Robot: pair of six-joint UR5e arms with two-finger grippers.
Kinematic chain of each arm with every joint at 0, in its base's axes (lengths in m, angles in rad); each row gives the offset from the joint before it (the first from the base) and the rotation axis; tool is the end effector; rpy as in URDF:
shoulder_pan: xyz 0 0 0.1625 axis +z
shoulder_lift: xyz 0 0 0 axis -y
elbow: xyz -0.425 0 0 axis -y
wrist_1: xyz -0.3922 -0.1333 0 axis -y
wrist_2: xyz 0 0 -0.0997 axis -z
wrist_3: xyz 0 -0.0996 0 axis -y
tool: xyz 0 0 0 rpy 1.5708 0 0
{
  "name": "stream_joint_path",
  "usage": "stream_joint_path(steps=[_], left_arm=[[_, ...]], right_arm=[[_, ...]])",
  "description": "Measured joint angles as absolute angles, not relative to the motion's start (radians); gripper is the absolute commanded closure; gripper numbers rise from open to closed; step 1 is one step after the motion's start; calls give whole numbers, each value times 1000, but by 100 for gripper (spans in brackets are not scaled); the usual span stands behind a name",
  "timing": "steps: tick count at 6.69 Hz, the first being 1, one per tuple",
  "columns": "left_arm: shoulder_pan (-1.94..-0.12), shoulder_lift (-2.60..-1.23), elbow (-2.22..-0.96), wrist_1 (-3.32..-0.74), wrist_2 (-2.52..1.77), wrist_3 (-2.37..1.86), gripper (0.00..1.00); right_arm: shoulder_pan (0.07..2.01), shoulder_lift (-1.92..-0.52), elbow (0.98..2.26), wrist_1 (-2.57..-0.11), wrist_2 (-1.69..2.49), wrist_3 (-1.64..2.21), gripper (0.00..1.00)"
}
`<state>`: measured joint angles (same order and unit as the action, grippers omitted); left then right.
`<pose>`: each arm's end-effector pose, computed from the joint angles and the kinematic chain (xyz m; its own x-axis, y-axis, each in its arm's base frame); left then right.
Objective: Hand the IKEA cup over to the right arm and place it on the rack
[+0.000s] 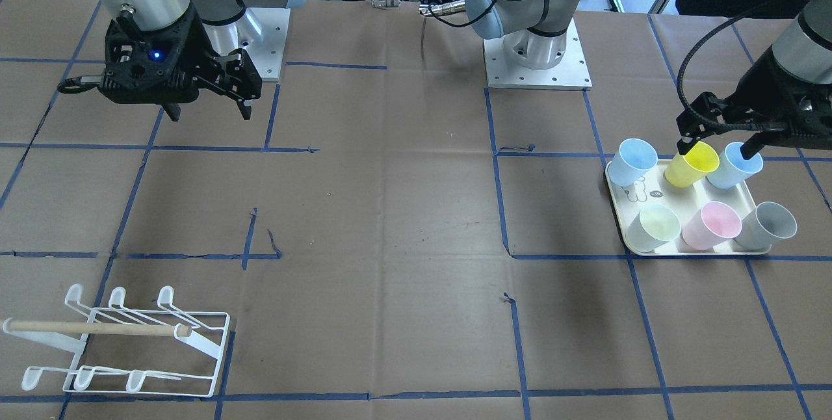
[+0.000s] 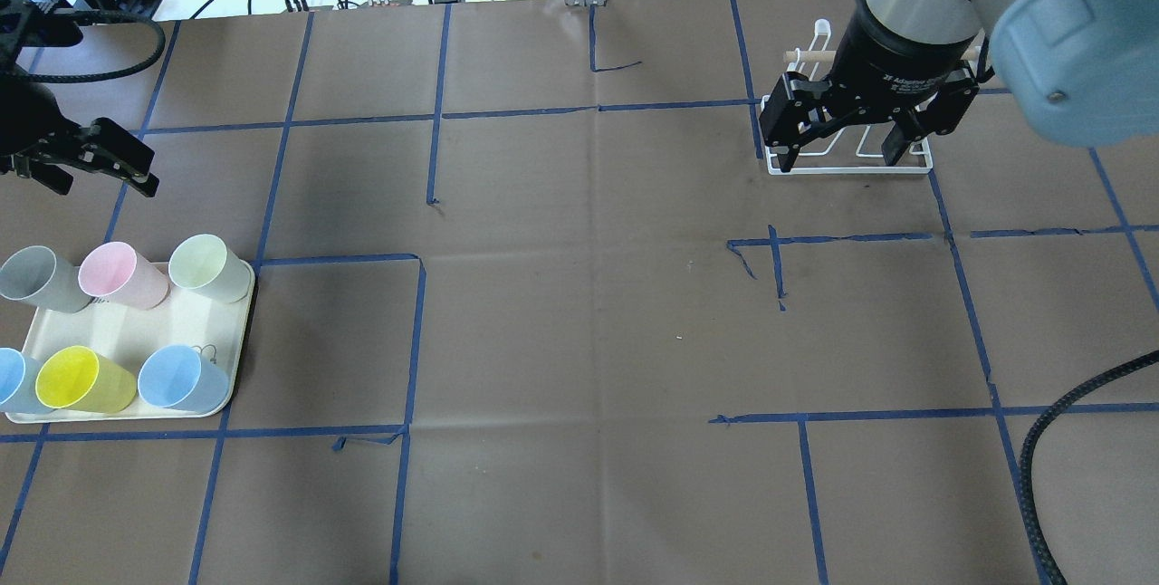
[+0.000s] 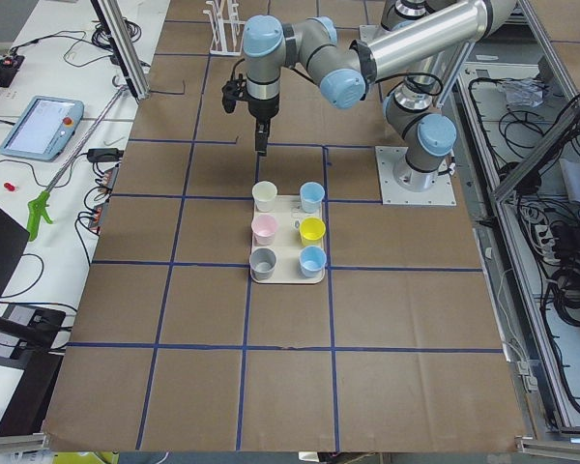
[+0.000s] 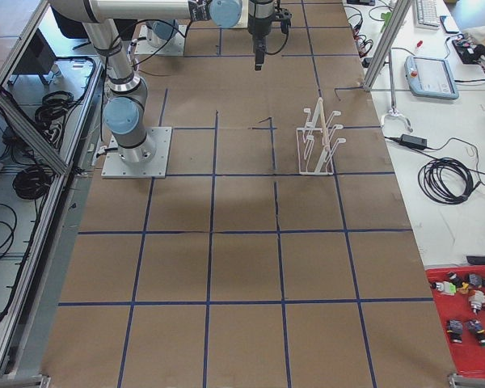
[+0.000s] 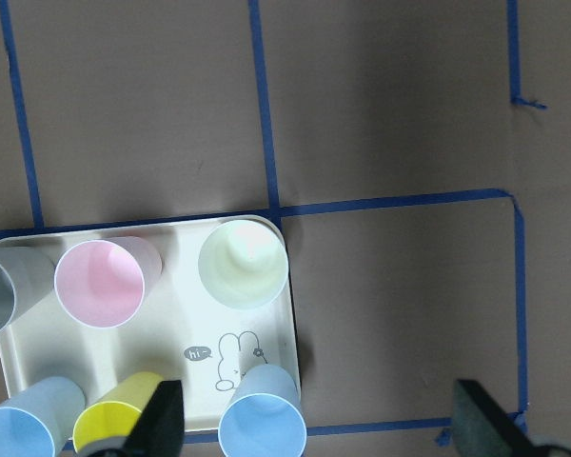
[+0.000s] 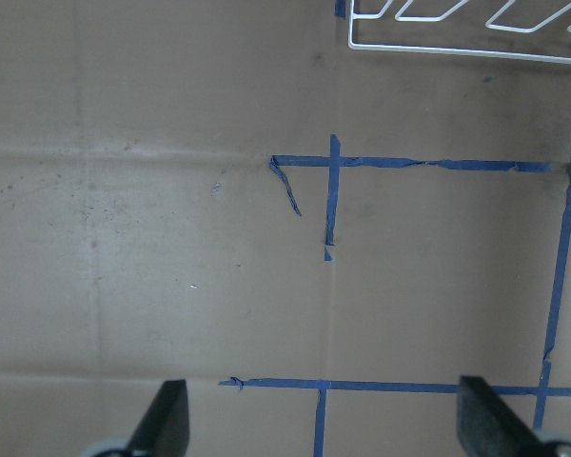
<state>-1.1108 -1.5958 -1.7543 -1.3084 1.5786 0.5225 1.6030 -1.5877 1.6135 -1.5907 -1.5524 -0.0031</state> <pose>0.1029 -0.5062 0.4121 -0.9975 0.0615 -0.0336 0.0629 0.9971 -0.0428 0.1506 -0.4794 0.4772 -0.9992 -0.0352 -0.0184 -0.0353 0.9994 0.0058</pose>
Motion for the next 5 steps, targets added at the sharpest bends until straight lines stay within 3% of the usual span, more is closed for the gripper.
stream_joint_path(steps=[2,5], left_arm=[[-1107,-1611,-1906,-1118,1578,524,1],[-1106,-1684,-1973,-1011,1567,508,1]], right_arm=[[1603,-1588,1614,-1591,-1552,-3,0],[1603,-1588,1613,-1591,-1552,-3,0]])
